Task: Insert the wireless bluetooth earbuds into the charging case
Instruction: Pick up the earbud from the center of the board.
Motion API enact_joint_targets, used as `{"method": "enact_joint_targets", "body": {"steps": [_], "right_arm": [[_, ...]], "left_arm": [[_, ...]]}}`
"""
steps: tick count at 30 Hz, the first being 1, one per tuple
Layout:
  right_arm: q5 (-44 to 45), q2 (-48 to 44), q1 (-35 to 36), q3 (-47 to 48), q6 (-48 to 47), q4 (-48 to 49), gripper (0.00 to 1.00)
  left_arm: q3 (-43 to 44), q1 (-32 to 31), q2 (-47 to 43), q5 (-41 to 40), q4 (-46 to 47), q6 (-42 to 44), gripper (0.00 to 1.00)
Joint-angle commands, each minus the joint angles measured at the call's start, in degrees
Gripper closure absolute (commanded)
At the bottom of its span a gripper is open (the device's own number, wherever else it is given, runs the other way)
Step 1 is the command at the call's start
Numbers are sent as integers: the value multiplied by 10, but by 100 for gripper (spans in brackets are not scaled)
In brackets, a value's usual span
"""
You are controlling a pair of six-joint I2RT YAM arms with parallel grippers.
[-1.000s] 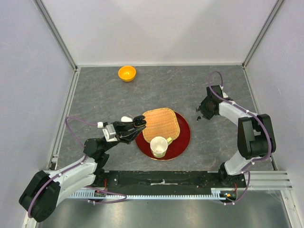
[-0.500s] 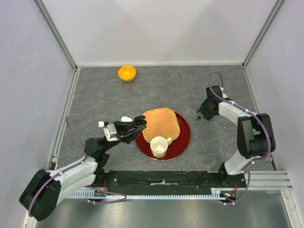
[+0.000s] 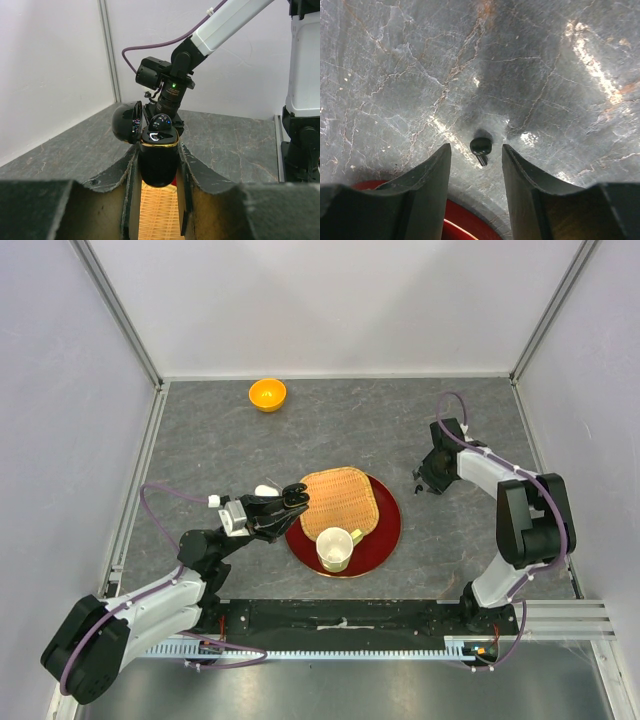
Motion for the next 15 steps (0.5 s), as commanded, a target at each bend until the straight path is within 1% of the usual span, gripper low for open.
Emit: {"method": "enact_joint_targets", "body": {"steps": [1, 3, 15], "right_arm": [[12, 14, 10, 31, 11, -14, 48], [13, 20, 12, 33, 13, -14, 51], [31, 25, 18, 35, 25, -18, 54]], "left_arm": [[4, -1, -2, -16, 165, 28, 98], [3, -1, -4, -19, 165, 29, 98], [-4, -1, -7, -25, 165, 33, 98]]}}
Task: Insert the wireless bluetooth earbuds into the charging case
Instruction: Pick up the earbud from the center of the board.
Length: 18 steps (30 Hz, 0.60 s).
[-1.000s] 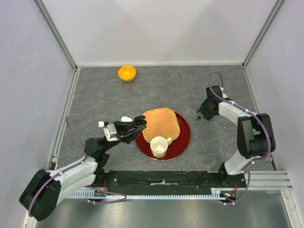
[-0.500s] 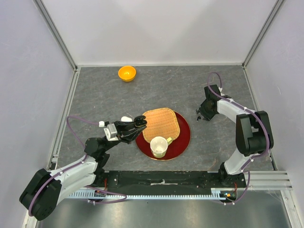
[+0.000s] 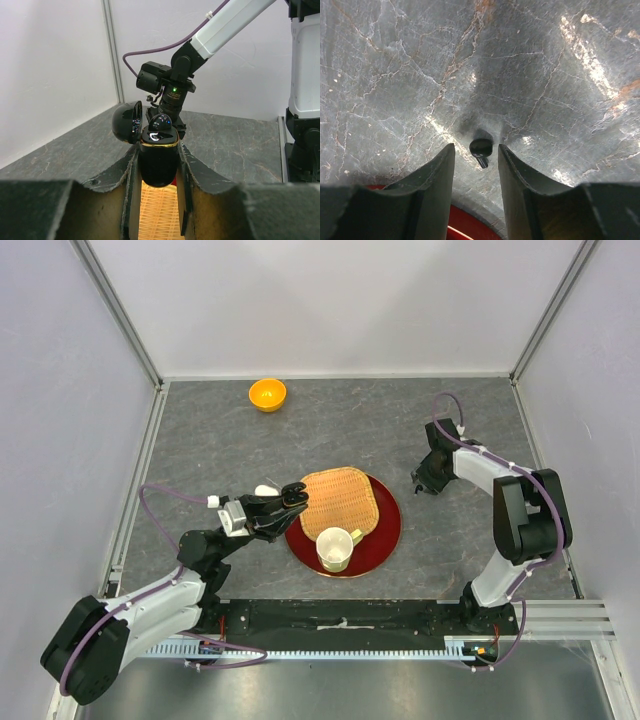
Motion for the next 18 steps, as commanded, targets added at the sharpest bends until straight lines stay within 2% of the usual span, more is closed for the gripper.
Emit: {"method": "enact_joint_targets", "body": {"steps": [1, 8, 18], "right_arm": [[19, 4, 5, 23, 12, -7, 54], [23, 12, 5, 25, 13, -7, 60], [30, 20, 5, 31, 14, -8, 61]], "left_arm": [[-3, -1, -5, -18, 165, 29, 98], [-4, -1, -5, -19, 165, 30, 98], [-4, -1, -2, -19, 165, 31, 98]]}}
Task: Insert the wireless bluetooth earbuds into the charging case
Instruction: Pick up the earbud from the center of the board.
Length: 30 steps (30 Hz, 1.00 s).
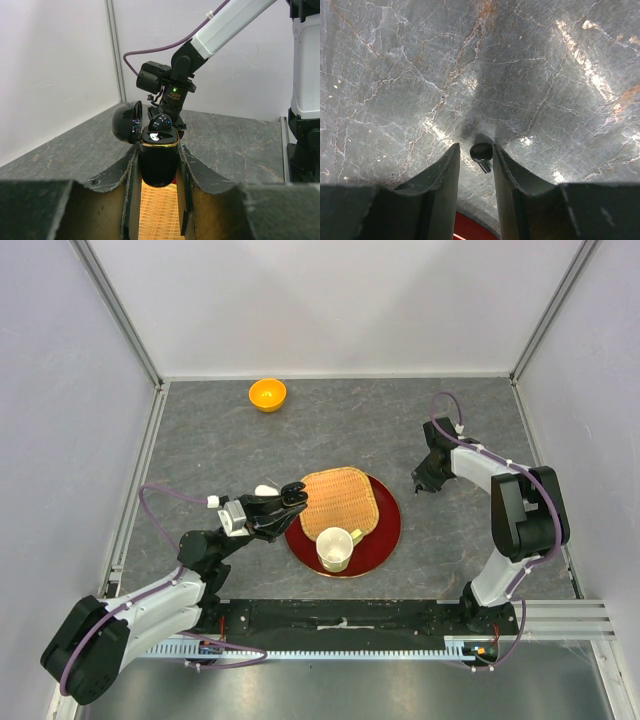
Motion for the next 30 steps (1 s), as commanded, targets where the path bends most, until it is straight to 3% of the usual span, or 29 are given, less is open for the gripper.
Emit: {"method": "enact_joint_targets", "body": {"steps": [1, 30], "right_arm": [[19, 10, 2, 22, 9, -5, 61], [11, 24, 18, 20, -50, -8, 64]], "left_arm": [[0, -1, -3, -12, 165, 31, 98], [3, -1, 8, -11, 165, 35, 98]]}}
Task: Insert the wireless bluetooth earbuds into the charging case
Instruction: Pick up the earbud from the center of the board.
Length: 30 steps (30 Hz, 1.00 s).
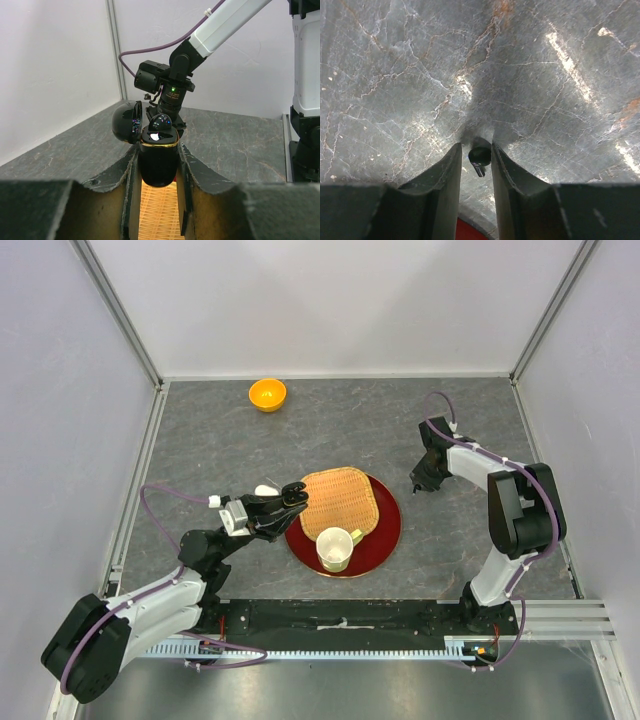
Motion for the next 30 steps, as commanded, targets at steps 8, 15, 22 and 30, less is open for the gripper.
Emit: {"method": "enact_joint_targets", "body": {"steps": [8, 15, 22, 30], "right_arm": [[3, 11, 8, 2, -23, -10, 63], [4, 9, 10, -2, -15, -12, 63], [7, 12, 10, -4, -16, -13, 69], [7, 11, 11, -10, -18, -11, 72]], "left_arm": [[5, -1, 2, -11, 166, 29, 98], [5, -1, 1, -10, 165, 28, 98], [1, -1, -3, -11, 165, 30, 98], [0, -1, -3, -12, 165, 28, 98]]}}
